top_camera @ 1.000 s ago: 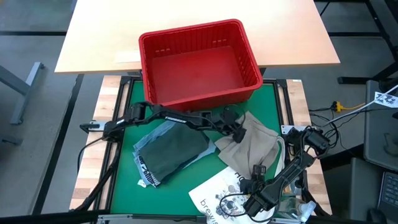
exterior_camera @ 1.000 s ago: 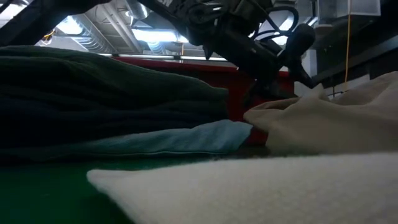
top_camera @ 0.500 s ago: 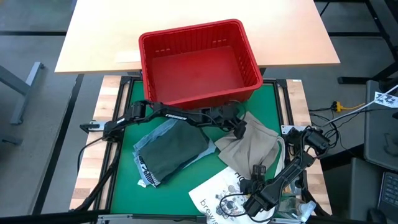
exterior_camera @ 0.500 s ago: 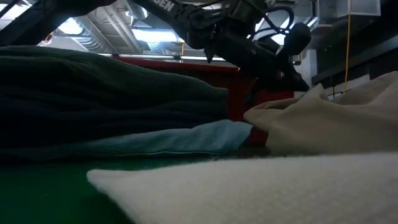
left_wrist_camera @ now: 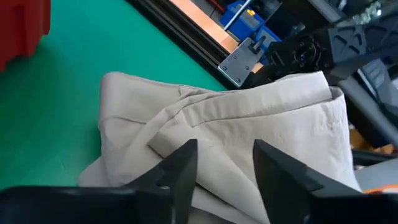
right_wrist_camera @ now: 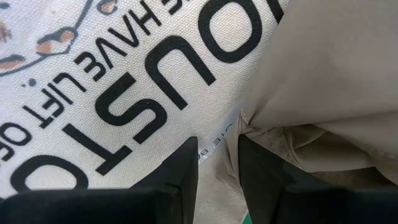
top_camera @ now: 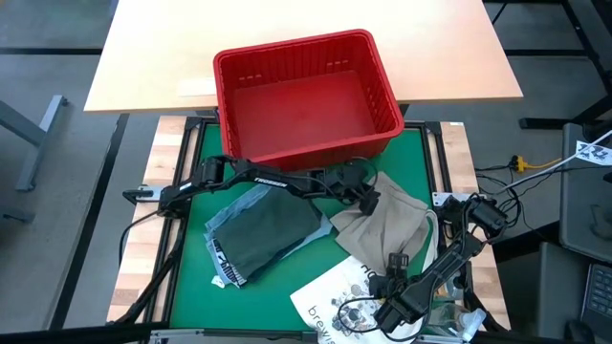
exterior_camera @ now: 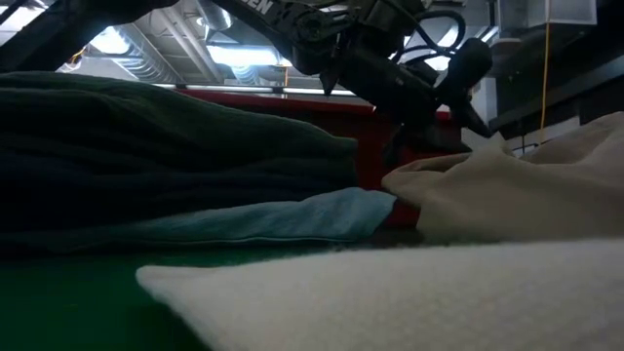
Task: Fold Laundry from Bin
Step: Fold the light brown shorts
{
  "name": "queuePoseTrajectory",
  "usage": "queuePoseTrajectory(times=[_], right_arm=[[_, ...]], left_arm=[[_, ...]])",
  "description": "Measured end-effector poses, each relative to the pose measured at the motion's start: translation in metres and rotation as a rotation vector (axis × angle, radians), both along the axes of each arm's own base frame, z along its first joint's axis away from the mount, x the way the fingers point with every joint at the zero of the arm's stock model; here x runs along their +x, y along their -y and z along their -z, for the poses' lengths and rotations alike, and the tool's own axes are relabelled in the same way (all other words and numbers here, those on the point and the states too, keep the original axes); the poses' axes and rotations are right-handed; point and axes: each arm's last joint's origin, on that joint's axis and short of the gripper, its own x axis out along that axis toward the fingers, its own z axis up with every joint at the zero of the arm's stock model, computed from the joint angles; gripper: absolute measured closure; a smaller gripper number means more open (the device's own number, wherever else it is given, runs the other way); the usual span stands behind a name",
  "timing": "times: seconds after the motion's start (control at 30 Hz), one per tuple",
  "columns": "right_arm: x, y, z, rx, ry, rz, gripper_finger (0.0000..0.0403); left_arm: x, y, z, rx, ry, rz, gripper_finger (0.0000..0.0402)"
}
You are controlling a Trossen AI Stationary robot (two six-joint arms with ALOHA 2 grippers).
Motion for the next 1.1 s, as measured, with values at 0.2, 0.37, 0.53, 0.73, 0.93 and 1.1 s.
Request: queuePoseTrajectory(times=[0.2, 0.37, 0.53, 0.73, 0.93, 1.1], right_arm=[[0.000, 0.000, 0.000, 0.001, 0.001, 0.000, 0.0297], [0.000, 0.000, 0.000, 0.002, 0.001, 0.000, 0.0297], [0.000, -0.001, 0.000, 0.005, 0.006, 0.009, 0.0297], [0.002, -0.003, 0.001, 0.027, 0.025, 0.011, 0.0297], [0.004, -0.005, 0.001, 0.051, 0.046, 0.011, 0.0297], [0.004, -0.005, 0.001, 0.054, 0.048, 0.010, 0.0297]], left_arm=[[0.000, 0.001, 0.000, -0.003, -0.003, 0.017, 0.0212], [-0.003, -0.010, -0.009, 0.054, 0.001, 0.031, 0.0198], [-0.004, -0.017, -0.011, -0.004, 0.008, 0.137, 0.0199], [-0.009, -0.007, -0.001, -0.075, -0.111, 0.149, 0.0201], [-0.011, 0.004, 0.005, -0.042, -0.176, 0.106, 0.0201], [-0.009, 0.009, 0.002, -0.030, -0.142, 0.105, 0.0201]])
